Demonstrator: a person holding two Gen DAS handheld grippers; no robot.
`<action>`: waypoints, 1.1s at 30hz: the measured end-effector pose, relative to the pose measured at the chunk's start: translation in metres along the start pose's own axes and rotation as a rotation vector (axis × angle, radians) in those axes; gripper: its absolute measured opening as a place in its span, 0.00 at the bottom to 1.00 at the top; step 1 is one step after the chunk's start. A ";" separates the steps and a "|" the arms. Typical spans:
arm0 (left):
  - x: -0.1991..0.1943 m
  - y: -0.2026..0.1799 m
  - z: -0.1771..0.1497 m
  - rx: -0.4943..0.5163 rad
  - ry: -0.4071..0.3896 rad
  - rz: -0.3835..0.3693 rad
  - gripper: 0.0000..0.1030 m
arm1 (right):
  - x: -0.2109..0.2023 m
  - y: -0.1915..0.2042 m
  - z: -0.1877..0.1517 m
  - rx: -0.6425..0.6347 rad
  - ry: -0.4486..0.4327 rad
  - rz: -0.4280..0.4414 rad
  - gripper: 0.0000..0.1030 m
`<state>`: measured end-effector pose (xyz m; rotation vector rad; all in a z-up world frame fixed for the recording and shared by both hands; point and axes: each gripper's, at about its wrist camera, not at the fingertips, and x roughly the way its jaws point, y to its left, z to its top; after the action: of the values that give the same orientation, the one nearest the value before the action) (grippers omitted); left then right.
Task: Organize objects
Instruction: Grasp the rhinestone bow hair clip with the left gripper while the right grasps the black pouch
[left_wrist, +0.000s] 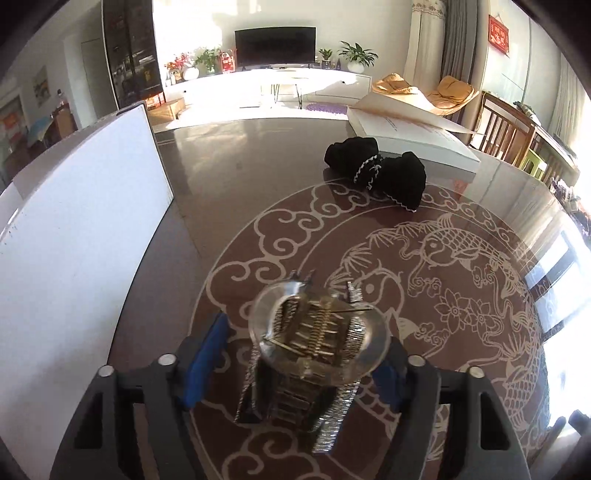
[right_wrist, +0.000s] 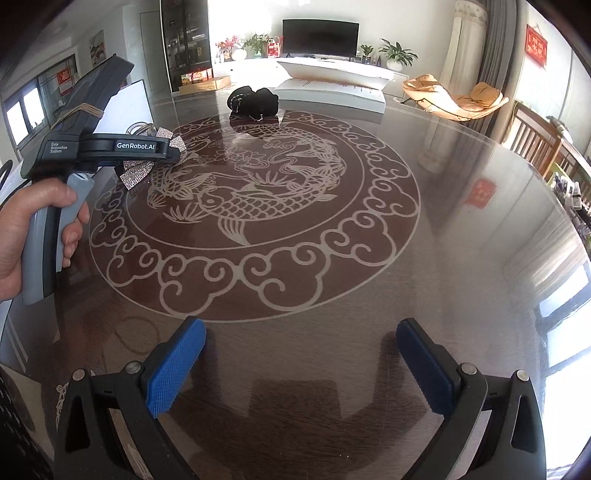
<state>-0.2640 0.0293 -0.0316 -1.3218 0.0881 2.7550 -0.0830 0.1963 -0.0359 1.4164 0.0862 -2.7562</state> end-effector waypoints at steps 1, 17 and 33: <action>-0.001 0.003 0.000 -0.007 0.003 -0.016 0.52 | 0.000 0.000 -0.001 0.001 0.000 0.001 1.00; -0.053 0.026 -0.066 -0.018 0.007 -0.003 0.52 | 0.090 0.010 0.118 -0.140 0.008 0.121 1.00; -0.052 0.026 -0.066 -0.019 0.007 -0.005 0.52 | 0.178 0.083 0.251 -0.286 -0.053 0.234 0.33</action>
<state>-0.1824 -0.0054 -0.0318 -1.3343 0.0593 2.7544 -0.3849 0.0943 -0.0376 1.1969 0.2807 -2.4711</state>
